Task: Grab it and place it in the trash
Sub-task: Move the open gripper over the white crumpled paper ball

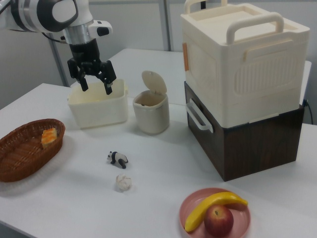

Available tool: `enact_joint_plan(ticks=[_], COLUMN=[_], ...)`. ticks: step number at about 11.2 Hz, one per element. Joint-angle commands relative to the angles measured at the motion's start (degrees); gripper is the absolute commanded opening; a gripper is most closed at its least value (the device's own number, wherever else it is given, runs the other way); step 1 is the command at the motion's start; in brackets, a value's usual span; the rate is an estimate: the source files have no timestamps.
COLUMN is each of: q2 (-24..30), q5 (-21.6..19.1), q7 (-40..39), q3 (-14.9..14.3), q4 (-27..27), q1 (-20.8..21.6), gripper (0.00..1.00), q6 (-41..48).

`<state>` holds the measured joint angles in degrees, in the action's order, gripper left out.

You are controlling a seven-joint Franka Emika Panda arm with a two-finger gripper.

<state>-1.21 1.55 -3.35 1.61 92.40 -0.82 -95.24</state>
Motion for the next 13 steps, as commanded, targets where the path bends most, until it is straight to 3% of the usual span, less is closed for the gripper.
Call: enact_joint_plan(ticks=[1, 3, 6, 8, 11, 13], q2=[0.95, 1.38, 5.68, 10.24, 10.18, 8.43], q5=[0.3, 0.21, 0.3, 0.3, 0.3, 0.47], q7=[-1.13, -1.05, -0.96, -0.43, 0.27, -4.53], q3=[0.77, 0.85, 1.21, 1.21, 1.21, 1.21], q4=[1.64, 2.86, 13.46, 22.69, 25.98, 28.18], q1=[-0.59, -0.94, -2.95, -5.41, -8.84, -9.11], gripper=[1.0, 1.0, 1.0, 1.0, 1.0, 1.0], q6=[-1.18, -1.26, -3.27, -9.41, -10.4, -14.33])
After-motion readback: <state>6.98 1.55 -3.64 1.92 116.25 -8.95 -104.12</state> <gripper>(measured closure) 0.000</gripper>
